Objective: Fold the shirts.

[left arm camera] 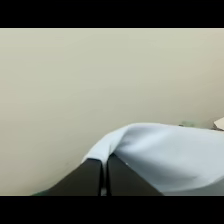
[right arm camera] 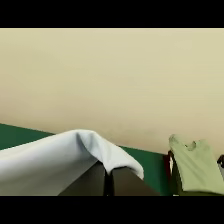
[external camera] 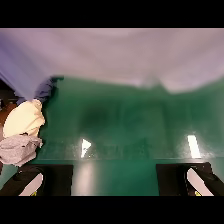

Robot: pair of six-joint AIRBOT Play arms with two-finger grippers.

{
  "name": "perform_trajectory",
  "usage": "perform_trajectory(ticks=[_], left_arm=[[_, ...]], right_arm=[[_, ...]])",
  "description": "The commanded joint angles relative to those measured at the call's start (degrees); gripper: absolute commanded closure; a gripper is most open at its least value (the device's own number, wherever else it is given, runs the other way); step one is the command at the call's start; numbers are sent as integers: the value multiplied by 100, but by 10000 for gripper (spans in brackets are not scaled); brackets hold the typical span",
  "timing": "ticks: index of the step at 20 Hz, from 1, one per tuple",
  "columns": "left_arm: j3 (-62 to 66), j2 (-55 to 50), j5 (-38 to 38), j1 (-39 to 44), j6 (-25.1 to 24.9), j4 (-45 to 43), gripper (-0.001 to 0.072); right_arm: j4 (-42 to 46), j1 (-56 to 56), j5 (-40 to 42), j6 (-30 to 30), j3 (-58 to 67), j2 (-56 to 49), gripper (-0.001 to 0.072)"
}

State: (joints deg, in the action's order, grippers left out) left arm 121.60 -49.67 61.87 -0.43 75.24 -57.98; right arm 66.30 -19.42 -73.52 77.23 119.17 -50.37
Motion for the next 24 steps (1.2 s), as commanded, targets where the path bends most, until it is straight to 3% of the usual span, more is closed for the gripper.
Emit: perform_trajectory(ticks=[1,5,8,11,14,15,16,17,19,21,22,24], left_arm=[[-881,-28,442,-2,179,-37,685],[-2570,-857,1399,-2,238,-24,685],[-3622,-1759,1331,-2,140,-24,685],[-3923,-2914,769,-2,-68,-15,684],[-3921,-3705,101,-4,83,-15,670],[-3921,-3823,-42,-4,157,-13,437],[-3921,-3880,-160,-4,249,-17,165],[-3904,-3875,-216,-33,280,-28,107],[-3598,-3871,140,-238,280,-26,108],[-3130,-3847,1073,-595,275,-24,108],[-3008,-3792,1502,-772,243,-22,108],[-3152,-3550,1878,-1075,109,-35,108]], right_arm=[[74,-227,-660,116,-275,-286,696],[138,498,-1526,142,-1215,-1257,696],[146,986,-1434,221,-1989,-2107,695],[140,1305,-483,225,-2667,-2881,694],[118,1515,575,481,-2997,-3473,693],[116,1554,675,590,-2942,-3668,686],[76,1567,680,588,-2850,-3827,526],[44,1574,590,610,-2721,-3965,235],[9,1488,210,627,-2367,-4083,204],[-85,1353,-181,577,-2227,-3908,217],[-79,1290,-367,472,-2334,-3689,313],[-81,1211,-557,315,-2798,-3202,345]])
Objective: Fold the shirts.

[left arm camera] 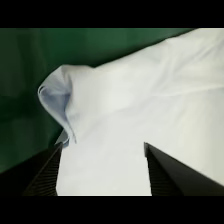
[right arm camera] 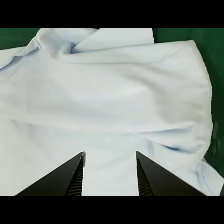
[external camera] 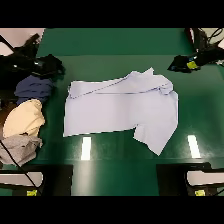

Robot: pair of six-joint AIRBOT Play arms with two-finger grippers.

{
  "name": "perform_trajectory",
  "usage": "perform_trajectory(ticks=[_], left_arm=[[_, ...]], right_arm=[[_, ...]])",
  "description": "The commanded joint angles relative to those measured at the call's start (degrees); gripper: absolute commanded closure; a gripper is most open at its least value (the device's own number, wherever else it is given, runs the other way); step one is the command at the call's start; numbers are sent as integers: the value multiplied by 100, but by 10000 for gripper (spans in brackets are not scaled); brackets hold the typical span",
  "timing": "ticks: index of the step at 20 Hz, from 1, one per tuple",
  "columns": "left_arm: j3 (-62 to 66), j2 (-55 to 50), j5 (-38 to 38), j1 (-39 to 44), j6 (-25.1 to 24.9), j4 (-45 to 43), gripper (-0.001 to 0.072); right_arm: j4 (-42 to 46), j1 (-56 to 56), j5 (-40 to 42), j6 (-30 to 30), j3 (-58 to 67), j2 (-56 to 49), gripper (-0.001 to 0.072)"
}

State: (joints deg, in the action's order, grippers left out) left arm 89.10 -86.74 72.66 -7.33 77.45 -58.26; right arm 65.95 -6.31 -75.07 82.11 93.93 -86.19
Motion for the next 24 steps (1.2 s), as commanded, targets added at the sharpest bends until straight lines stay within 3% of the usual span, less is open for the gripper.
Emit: perform_trajectory(ticks=[1,7,10,24], left_arm=[[-164,317,791,-483,-111,-2,108],[-3062,1370,629,-527,-599,-26,108],[-4094,1530,404,-527,-612,-28,108],[-5272,1537,-208,-525,-739,461,119]], right_arm=[[-46,-111,-426,-179,-627,675,345],[-649,-138,-131,-385,-2339,1880,346],[-645,-125,26,-382,-2758,2159,346],[-645,-125,-122,-380,-2828,2210,346]])
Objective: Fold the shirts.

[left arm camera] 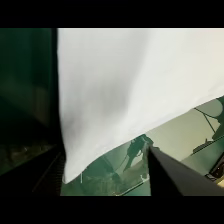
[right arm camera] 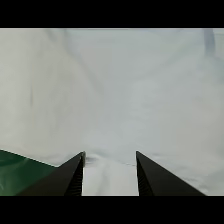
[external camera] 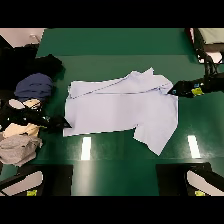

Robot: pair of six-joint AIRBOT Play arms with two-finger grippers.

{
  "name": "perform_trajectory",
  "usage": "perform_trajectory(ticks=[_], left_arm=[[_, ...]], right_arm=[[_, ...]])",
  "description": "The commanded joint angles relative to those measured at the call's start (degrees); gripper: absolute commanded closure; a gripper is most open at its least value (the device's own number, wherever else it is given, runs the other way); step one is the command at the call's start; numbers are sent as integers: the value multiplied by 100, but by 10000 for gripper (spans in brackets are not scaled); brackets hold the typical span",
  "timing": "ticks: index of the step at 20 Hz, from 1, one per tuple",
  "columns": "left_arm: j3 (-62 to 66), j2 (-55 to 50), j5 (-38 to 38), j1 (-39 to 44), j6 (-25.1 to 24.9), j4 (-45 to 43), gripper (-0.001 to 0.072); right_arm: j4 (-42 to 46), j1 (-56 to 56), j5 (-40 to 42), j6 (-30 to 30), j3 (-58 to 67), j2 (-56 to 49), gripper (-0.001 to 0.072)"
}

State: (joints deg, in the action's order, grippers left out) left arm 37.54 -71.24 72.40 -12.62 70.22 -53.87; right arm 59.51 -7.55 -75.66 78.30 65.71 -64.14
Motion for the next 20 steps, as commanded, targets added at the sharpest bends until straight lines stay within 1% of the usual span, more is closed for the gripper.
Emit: perform_trajectory(ticks=[1,2,3,4,5,7,9,11,13,17,20], left_arm=[[-116,-13,-195,4,-70,151,364],[-116,-13,-195,4,-337,367,563],[-101,-13,-190,2,-448,586,596],[-52,-13,-157,2,-459,682,656],[70,-11,-81,2,-529,669,686],[372,-11,136,2,-527,588,686],[680,-11,254,2,-527,581,686],[933,-11,262,2,-509,581,686],[1152,-11,262,2,-472,575,686],[1390,-11,234,4,-275,481,686],[1388,-11,160,4,-269,452,686]], right_arm=[[15,-4,-166,-2,-7,4,346],[37,-46,-302,-26,-7,4,346],[66,-111,-463,-74,-9,4,346],[63,-232,-601,-131,-42,7,346],[68,-389,-682,-133,-157,33,346],[66,-894,-658,-140,-719,195,346],[59,-1545,-420,-149,-1445,343,346],[9,-2124,-175,-358,-2020,361,346],[11,-2476,87,-522,-2441,361,346],[2,-2743,511,-643,-2896,319,346],[-35,-2492,560,-682,-2933,-127,346]])
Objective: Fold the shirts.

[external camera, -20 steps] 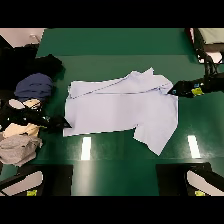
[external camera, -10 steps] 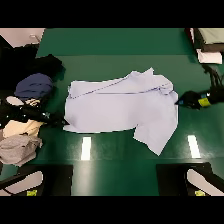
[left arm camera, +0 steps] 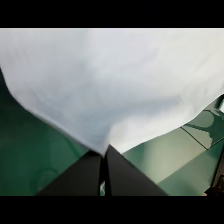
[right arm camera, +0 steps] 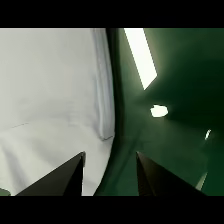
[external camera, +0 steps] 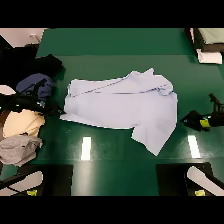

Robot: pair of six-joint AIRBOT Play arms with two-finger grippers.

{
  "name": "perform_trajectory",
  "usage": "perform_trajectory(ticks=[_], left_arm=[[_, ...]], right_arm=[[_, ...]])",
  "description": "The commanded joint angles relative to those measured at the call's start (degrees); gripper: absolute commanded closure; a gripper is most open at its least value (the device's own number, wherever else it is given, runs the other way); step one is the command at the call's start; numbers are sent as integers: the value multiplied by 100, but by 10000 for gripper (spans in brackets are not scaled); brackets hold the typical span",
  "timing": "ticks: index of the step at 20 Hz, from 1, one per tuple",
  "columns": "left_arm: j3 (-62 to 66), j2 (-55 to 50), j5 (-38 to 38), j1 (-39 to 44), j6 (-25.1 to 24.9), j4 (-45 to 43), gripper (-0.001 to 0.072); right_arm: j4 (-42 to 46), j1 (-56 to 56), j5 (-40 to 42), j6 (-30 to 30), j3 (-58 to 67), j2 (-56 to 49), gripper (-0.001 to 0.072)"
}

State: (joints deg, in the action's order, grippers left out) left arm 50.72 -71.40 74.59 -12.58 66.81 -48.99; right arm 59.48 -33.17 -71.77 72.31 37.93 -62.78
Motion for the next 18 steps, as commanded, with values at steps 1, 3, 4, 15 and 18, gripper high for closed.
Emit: perform_trajectory(ticks=[1,3,4,15,18], left_arm=[[70,4,-59,-2,72,-33,686],[70,4,-68,-2,72,-35,686],[70,4,-66,-2,72,-37,686],[2688,247,363,-2,542,24,685],[4741,411,509,-2,693,68,685]], right_arm=[[-166,219,273,-87,-155,-409,346],[-450,485,494,-105,-149,-621,346],[-439,616,566,-105,-131,-680,348],[-1069,1132,310,-269,2485,391,693],[-1180,1128,568,-177,3980,881,694]])
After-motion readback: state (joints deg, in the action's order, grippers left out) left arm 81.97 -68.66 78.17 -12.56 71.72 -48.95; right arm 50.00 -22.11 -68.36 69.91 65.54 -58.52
